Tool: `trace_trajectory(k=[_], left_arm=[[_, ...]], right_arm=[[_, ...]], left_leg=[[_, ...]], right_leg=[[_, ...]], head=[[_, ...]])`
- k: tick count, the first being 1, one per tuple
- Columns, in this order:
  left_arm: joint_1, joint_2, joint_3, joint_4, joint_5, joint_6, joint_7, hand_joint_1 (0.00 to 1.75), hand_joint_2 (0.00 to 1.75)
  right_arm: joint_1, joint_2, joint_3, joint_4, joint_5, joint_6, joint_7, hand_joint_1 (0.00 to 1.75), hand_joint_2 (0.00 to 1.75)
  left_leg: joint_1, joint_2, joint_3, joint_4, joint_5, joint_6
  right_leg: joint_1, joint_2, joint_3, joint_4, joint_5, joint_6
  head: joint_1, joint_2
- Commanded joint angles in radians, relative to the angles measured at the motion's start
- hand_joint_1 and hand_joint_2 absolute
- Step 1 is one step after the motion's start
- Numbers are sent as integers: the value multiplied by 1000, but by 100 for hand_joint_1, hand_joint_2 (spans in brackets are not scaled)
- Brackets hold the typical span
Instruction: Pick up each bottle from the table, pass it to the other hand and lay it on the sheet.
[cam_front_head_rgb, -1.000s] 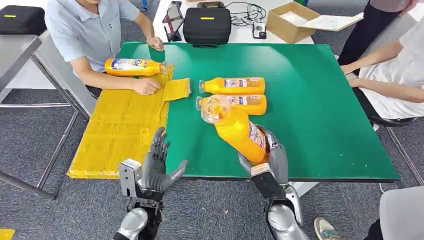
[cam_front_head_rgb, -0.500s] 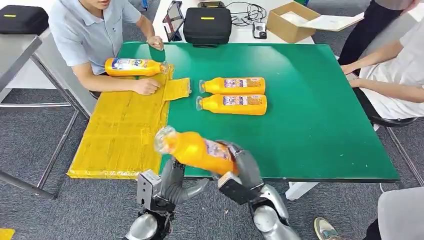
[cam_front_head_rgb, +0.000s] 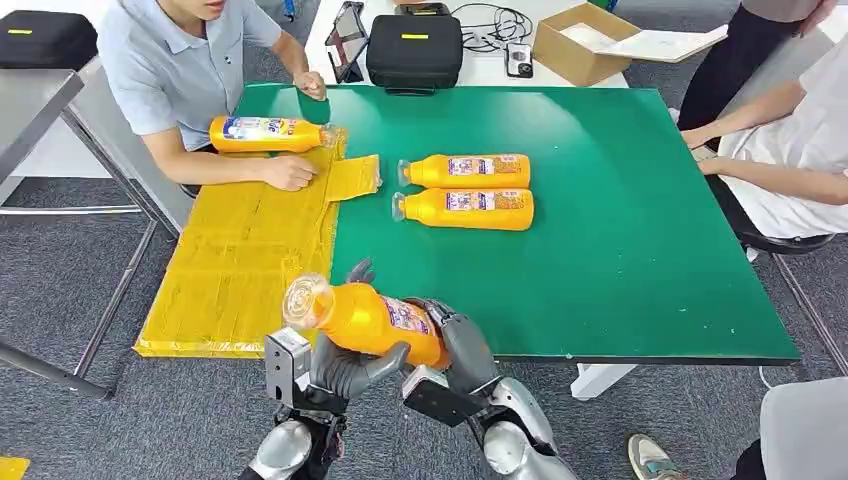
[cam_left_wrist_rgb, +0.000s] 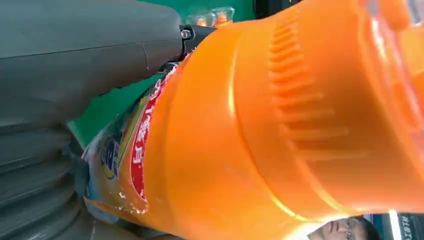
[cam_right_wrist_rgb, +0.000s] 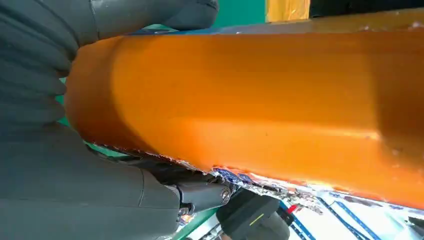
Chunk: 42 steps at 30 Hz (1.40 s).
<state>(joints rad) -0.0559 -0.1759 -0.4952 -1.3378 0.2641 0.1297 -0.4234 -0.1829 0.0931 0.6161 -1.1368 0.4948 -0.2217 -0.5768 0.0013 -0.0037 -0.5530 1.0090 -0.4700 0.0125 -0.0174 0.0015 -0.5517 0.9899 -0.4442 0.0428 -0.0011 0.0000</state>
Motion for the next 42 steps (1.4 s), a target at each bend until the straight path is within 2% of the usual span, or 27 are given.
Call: trace_trajectory(k=[1,2,3,4,7,8,9,10,11,12,18,19,23,29,34,35,37,38,40,42], left_arm=[[-53,13,-37,60,99,-76,47,0,175],[-55,12,-37,63,104,-77,45,0,175],[-59,12,-40,66,105,-78,44,161,175],[-65,14,-45,70,102,-79,39,175,175],[-68,16,-45,71,125,-108,32,175,175],[-68,16,-44,72,136,-118,36,175,175],[-70,18,-45,73,144,-130,38,175,175],[-68,13,-36,78,159,-141,45,175,175],[-68,11,-33,83,174,-153,55,175,175],[-67,9,-18,93,213,-175,82,175,175],[-58,19,17,99,223,-171,68,175,175],[-57,20,31,95,219,-168,63,175,175],[-65,29,51,93,209,-167,62,175,175],[-75,32,135,79,165,-114,39,175,175],[-109,38,247,91,96,33,8,175,175],[-111,46,252,90,97,31,7,175,175],[-99,47,312,73,41,144,-10,175,175],[-95,55,318,68,44,138,-12,175,175],[-87,45,368,58,-31,270,-42,175,175],[-84,50,383,53,-68,320,-56,175,175]], right_arm=[[-60,5,89,117,-8,-12,-17,175,175],[-62,7,93,121,-7,-10,-17,175,175],[-65,10,99,129,-8,-7,-17,175,175],[-69,13,103,141,-15,-2,-15,175,175],[-70,17,103,151,-40,1,-23,175,175],[-69,17,102,150,-45,5,-26,168,175],[-69,16,105,148,-49,10,-32,80,175],[-68,14,110,145,-53,18,-38,21,175],[-68,14,114,144,-55,23,-40,5,175],[-69,18,124,144,-56,31,-43,0,175],[-65,45,144,140,-55,36,-35,0,175],[-62,46,142,132,-63,38,-33,0,0],[-55,44,128,114,-76,29,-33,0,0],[21,4,71,-40,-112,-22,-72,0,0],[158,-37,-74,-249,-141,-114,-112,0,0],[160,-41,-77,-252,-141,-115,-111,0,0],[215,-22,-157,-322,-160,-169,-112,0,0],[220,-26,-162,-335,-157,-172,-112,0,0],[252,-10,-215,-380,-167,-209,-113,0,0],[264,-7,-232,-404,-172,-220,-114,0,0]], left_leg=[[1,0,0,0,1,-1],[1,1,0,0,0,-1],[1,1,1,0,0,-1],[1,1,0,0,0,-1],[2,0,0,0,1,-1],[1,0,0,0,1,-1],[1,0,1,-1,0,-1],[1,0,0,0,1,-1],[1,0,0,-1,1,-1],[0,0,0,0,0,-1],[0,1,0,0,0,-1],[1,2,0,0,0,-1],[1,1,0,0,0,-1],[1,-1,-1,0,1,-1],[1,-4,-1,0,1,-1],[1,-3,-2,0,1,-1],[1,-3,-1,0,1,-1],[1,-2,-1,0,0,-1],[1,-1,-1,0,0,-1],[1,-1,-1,0,0,-1]], right_leg=[[1,0,1,-1,1,-2],[1,0,0,-1,1,-2],[1,1,1,-1,1,-2],[1,1,1,-1,1,-2],[2,-1,1,-1,1,-3],[1,-1,1,-1,1,-2],[1,0,1,-1,1,-2],[1,-1,1,-1,1,-2],[1,-1,1,-1,1,-2],[1,0,0,-1,0,-1],[1,1,0,0,0,-1],[1,1,0,0,1,-2],[1,0,0,-1,1,-2],[1,-2,0,-1,0,-2],[1,-4,0,0,0,-2],[1,-3,-1,0,0,-1],[1,-3,0,-1,0,-2],[1,-2,-1,0,0,-2],[1,-1,0,0,0,-2],[1,-1,-1,0,0,-2]], head=[[0,0],[0,0],[0,0],[0,0],[0,0],[0,0],[0,0],[0,0],[0,0],[0,0],[0,0],[0,0],[0,0],[0,0],[0,0],[0,0],[0,0],[0,0],[0,0],[0,0]])
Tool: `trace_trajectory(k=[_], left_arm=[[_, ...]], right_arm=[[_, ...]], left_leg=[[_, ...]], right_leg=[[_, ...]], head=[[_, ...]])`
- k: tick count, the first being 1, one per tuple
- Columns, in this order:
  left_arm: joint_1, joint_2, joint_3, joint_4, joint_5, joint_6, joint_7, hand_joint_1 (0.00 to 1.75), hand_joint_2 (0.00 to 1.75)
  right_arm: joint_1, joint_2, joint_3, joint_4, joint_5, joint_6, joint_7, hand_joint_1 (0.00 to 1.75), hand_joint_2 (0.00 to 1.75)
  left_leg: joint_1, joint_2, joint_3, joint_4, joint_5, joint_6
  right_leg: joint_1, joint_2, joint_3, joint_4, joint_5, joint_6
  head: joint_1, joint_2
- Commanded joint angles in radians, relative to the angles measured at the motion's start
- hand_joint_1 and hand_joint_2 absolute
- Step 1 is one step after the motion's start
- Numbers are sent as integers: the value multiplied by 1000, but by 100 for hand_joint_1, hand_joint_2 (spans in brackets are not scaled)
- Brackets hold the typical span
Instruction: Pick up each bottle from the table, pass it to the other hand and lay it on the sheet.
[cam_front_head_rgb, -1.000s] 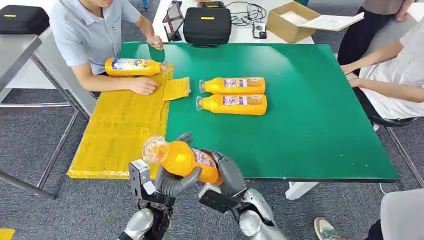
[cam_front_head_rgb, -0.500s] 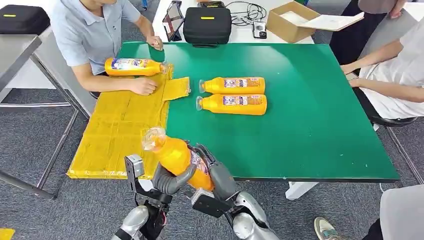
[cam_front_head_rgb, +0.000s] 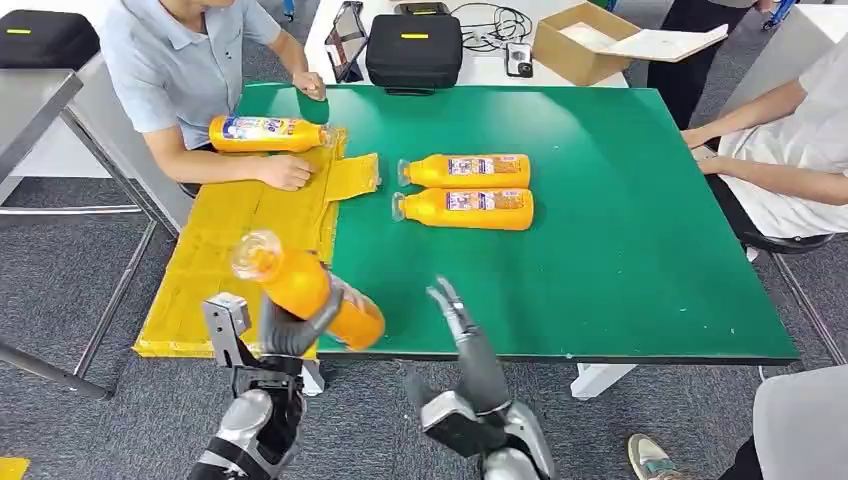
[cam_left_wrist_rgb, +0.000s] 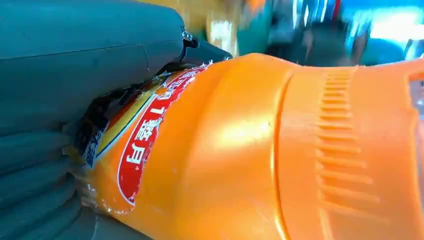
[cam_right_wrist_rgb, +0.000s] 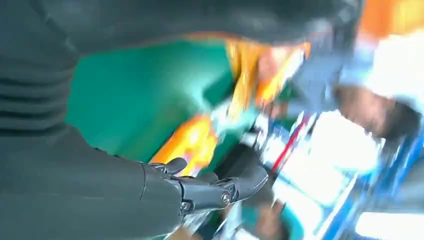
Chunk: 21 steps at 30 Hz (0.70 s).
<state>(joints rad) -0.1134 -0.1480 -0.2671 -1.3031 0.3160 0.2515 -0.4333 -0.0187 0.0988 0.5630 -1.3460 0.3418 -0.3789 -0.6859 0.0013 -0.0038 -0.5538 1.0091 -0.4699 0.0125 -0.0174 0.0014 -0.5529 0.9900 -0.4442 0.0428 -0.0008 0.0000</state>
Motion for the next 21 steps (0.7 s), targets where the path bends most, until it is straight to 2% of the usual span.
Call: trace_trajectory(k=[1,3,4,5,6,7,9,10,13,15,16,18,19,21], left_arm=[[-28,18,174,21,-175,279,-74,175,175],[-32,23,181,27,-200,305,-85,175,175],[-51,33,180,60,-353,447,-145,175,175],[-59,31,183,68,-356,444,-145,175,175],[-66,2,266,84,-481,447,-175,175,175],[-90,-70,401,106,-734,447,-201,175,175],[-127,-93,483,147,-915,447,-195,175,175],[-186,-93,500,251,-1107,447,-143,175,175],[-262,-57,479,389,-1320,447,-43,175,175],[-316,-43,444,519,-1335,447,-4,175,175],[-367,-16,397,643,-1313,431,37,175,175],[-395,7,359,701,-1300,447,63,175,175],[-400,25,325,711,-1398,447,156,175,175],[-427,34,314,776,-1398,439,184,175,175]], right_arm=[[106,-9,-189,-211,-17,-76,-11,0,0],[109,-8,-193,-218,-15,-83,-12,0,0],[106,-4,-192,-228,-26,-90,-12,0,0],[102,-2,-191,-223,-27,-91,-12,0,0],[97,-2,-185,-221,-29,-88,-12,0,0],[83,-2,-171,-205,-30,-78,-12,0,0],[67,3,-155,-186,-41,-71,-12,0,0],[49,3,-139,-157,-55,-64,-12,0,0],[31,5,-120,-137,-81,-54,-12,0,0],[22,7,-110,-128,-95,-44,-12,0,0],[16,9,-105,-117,-106,-29,-12,0,0],[8,14,-100,-105,-106,-25,-12,0,0],[5,17,-98,-96,-111,-13,-12,0,0],[1,21,-96,-85,-115,-1,-12,0,0]], left_leg=[[1,-1,0,0,0,-1],[1,-1,0,0,0,-1],[1,-2,-1,1,0,-1],[1,-1,-1,0,0,-1],[1,0,0,0,0,-1],[1,0,0,0,0,-1],[1,0,-1,1,0,-1],[1,-1,-1,0,1,-1],[1,-1,0,-1,3,0],[1,-1,1,-1,3,0],[1,0,0,-1,3,0],[0,-3,0,-1,4,0],[0,-3,0,-1,5,-1],[1,-2,-1,-1,6,-1]], right_leg=[[1,-1,1,0,0,-2],[1,-2,0,0,0,-2],[1,-2,0,0,0,-2],[1,-2,0,0,0,-2],[1,-1,0,0,0,-2],[1,0,0,0,0,-2],[1,-1,-1,0,1,-1],[1,-2,0,0,1,-2],[1,-2,1,-1,2,-2],[0,-1,2,-1,2,-2],[1,-1,1,-1,3,-2],[1,-4,0,-1,4,-4],[0,-4,1,-1,3,-4],[1,-3,0,-1,4,-4]], head=[[0,0],[0,0],[0,0],[0,0],[0,0],[0,0],[0,0],[0,0],[0,0],[0,0],[0,0],[0,0],[0,0],[0,0]])
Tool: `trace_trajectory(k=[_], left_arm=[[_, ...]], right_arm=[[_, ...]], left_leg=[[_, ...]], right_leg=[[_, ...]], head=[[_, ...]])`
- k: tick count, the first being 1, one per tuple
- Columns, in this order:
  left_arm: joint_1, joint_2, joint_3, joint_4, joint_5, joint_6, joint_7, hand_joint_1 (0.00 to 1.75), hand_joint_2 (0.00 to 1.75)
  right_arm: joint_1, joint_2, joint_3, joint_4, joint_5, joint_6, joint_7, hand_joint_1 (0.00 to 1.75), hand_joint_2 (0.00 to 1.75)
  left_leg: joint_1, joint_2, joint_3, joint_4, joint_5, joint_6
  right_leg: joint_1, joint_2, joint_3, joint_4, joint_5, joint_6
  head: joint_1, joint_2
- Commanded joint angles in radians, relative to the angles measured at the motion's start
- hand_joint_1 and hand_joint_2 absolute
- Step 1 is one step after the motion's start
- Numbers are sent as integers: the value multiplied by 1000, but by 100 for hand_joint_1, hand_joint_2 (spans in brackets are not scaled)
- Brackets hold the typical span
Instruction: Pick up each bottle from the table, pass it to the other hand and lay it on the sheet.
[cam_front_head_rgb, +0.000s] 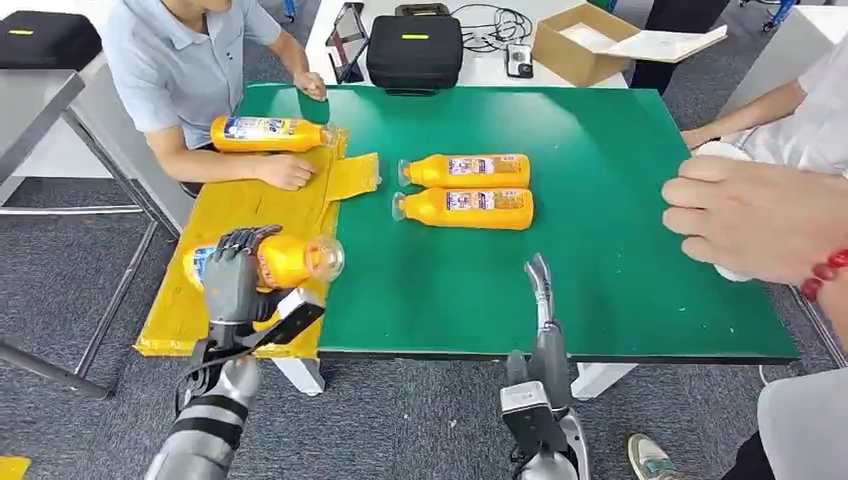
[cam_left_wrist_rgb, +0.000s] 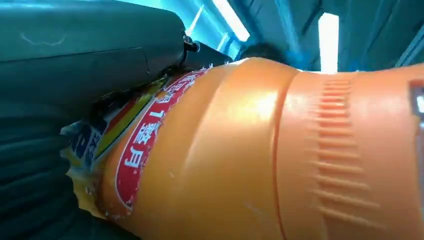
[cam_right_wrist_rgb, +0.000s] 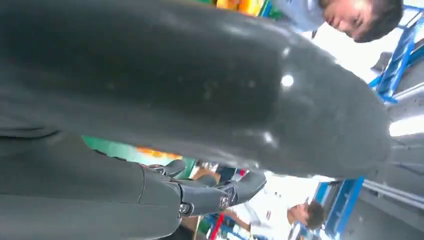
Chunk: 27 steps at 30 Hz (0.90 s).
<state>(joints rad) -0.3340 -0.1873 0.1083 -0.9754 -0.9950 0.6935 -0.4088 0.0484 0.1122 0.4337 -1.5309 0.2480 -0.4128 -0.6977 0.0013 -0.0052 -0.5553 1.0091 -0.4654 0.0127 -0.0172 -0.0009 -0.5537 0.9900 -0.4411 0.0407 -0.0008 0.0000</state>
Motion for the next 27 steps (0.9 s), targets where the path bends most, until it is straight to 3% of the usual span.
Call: trace_trajectory(k=[1,5,10,18,20,24,25,27], left_arm=[[-228,85,-79,495,-108,3,198,175,175],[-283,113,-131,600,-185,-57,329,175,175],[-307,118,-141,652,-194,-157,393,175,175],[-308,107,-143,663,-171,-293,370,175,175],[-310,96,-128,659,-126,-391,315,3,175],[-306,86,-127,640,-79,-493,247,0,175],[-304,80,-129,633,-69,-514,230,0,0],[-298,75,-126,619,-23,-571,187,0,0]], right_arm=[[-72,13,34,113,-23,42,0,0,0],[-81,27,33,141,-27,60,0,0,0],[-91,40,28,175,-34,84,0,0,0],[-92,43,12,201,-39,95,0,0,0],[-91,41,8,202,-42,99,0,0,0],[-93,39,6,204,-46,102,0,0,0],[-95,38,7,206,-47,101,0,0,0],[-96,35,10,207,-50,100,0,0,0]], left_leg=[[1,0,0,0,1,-1],[2,1,1,-1,1,-1],[1,2,0,0,1,-1],[1,3,2,-2,1,-2],[1,4,3,-2,1,-2],[1,3,3,-1,1,-1],[1,2,3,-1,1,-1],[1,-1,3,-2,2,-1]], right_leg=[[2,0,1,-1,1,-1],[2,0,1,-1,1,-2],[1,1,0,0,1,-1],[1,3,2,-1,2,-2],[2,3,2,-1,2,-2],[2,2,2,0,1,-1],[2,2,2,0,1,-1],[1,-1,4,-1,1,-1]], head=[[0,0],[0,0],[0,0],[0,0],[0,0],[0,0],[0,0],[0,0]])
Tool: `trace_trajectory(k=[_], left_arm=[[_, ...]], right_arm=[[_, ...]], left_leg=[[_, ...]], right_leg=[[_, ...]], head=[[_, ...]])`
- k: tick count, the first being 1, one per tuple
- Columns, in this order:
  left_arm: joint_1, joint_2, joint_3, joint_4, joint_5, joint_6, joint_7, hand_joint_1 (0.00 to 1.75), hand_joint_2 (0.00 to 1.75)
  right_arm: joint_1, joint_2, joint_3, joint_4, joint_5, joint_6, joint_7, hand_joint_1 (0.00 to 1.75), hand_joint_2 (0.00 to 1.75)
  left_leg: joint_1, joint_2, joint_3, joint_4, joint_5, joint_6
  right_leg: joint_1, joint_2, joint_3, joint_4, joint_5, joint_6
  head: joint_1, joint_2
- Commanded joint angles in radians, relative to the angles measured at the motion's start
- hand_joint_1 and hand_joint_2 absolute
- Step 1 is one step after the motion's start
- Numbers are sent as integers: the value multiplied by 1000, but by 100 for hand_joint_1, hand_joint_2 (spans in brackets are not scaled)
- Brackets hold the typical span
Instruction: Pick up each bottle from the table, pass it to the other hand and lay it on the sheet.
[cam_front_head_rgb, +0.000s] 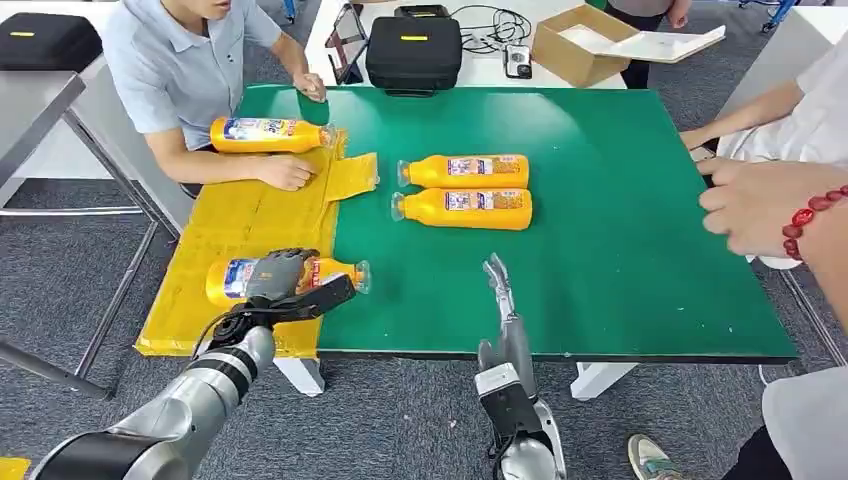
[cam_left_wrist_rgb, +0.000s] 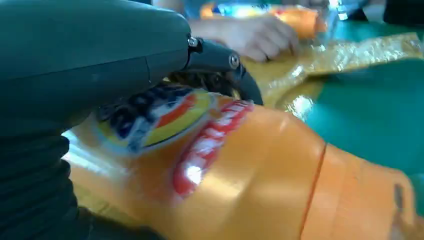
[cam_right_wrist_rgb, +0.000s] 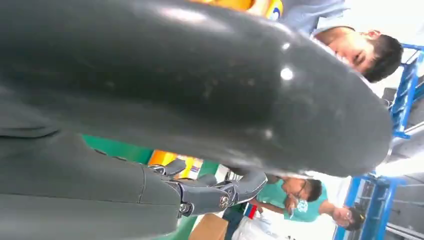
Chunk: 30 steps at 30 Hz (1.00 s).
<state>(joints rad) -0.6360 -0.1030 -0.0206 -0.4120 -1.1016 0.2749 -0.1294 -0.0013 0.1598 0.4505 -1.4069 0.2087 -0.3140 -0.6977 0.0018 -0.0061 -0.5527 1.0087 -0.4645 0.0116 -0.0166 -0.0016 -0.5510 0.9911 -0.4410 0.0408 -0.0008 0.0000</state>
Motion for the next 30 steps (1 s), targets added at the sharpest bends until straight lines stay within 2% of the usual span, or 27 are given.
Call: trace_trajectory(k=[1,10,13,15,16,17,19,20,24,25,28,30], left_arm=[[9,-13,2,46,116,-197,-131,0,0],[42,-27,15,-13,269,-284,-242,0,0],[75,-42,47,-87,388,-299,-340,0,0],[124,-74,72,-200,482,-209,-441,0,0],[150,-93,68,-267,511,-155,-483,0,175],[192,-118,64,-358,604,-126,-514,0,175],[232,-126,20,-454,671,-154,-476,0,175],[266,-128,-7,-541,771,-158,-505,0,175],[351,-119,-123,-756,941,-42,-515,0,175],[351,-119,-123,-756,941,-42,-515,0,175],[396,-119,-164,-858,1015,36,-530,0,175],[453,-92,-205,-960,1094,84,-529,0,175]], right_arm=[[-50,-16,-4,85,-15,0,0,0,0],[-54,-29,14,89,-33,-16,0,0,0],[-53,-37,20,89,-37,-24,0,0,0],[-46,-41,22,82,-36,-39,0,0,0],[-41,-44,23,74,-35,-45,0,0,0],[-32,-43,23,64,-30,-66,0,0,0],[-26,-44,25,53,-25,-84,0,0,0],[-21,-47,33,27,-18,-133,0,0,0],[-17,-42,43,1,-22,-233,0,0,0],[-17,-42,43,1,-22,-233,0,0,175],[-29,-53,42,46,14,-263,0,0,175],[-45,-65,8,121,107,-274,0,0,175]], left_leg=[[0,-1,0,-1,1,0],[0,-1,3,-1,3,1],[0,-2,4,-1,3,1],[0,-2,2,-1,4,1],[0,-2,3,-1,3,2],[0,-2,3,0,3,2],[0,-3,0,0,3,2],[1,-3,-3,1,3,2],[0,-1,-5,2,2,1],[0,-1,-6,1,2,1],[0,-2,-8,1,3,1],[1,0,-7,1,2,1]], right_leg=[[0,-1,1,-2,1,-1],[-1,-1,4,-2,3,0],[-1,-2,5,-1,2,0],[0,-2,4,-2,3,0],[-1,-2,5,-2,2,0],[0,-2,4,-1,2,0],[0,-3,2,-1,2,0],[0,-4,0,-1,2,0],[0,-1,-4,0,1,0],[0,-1,-5,0,2,0],[0,-2,-7,-1,2,0],[1,0,-6,-2,2,0]], head=[[0,0],[0,0],[0,0],[0,0],[0,0],[0,0],[0,0],[0,0],[0,0],[0,0],[0,0],[0,0]])
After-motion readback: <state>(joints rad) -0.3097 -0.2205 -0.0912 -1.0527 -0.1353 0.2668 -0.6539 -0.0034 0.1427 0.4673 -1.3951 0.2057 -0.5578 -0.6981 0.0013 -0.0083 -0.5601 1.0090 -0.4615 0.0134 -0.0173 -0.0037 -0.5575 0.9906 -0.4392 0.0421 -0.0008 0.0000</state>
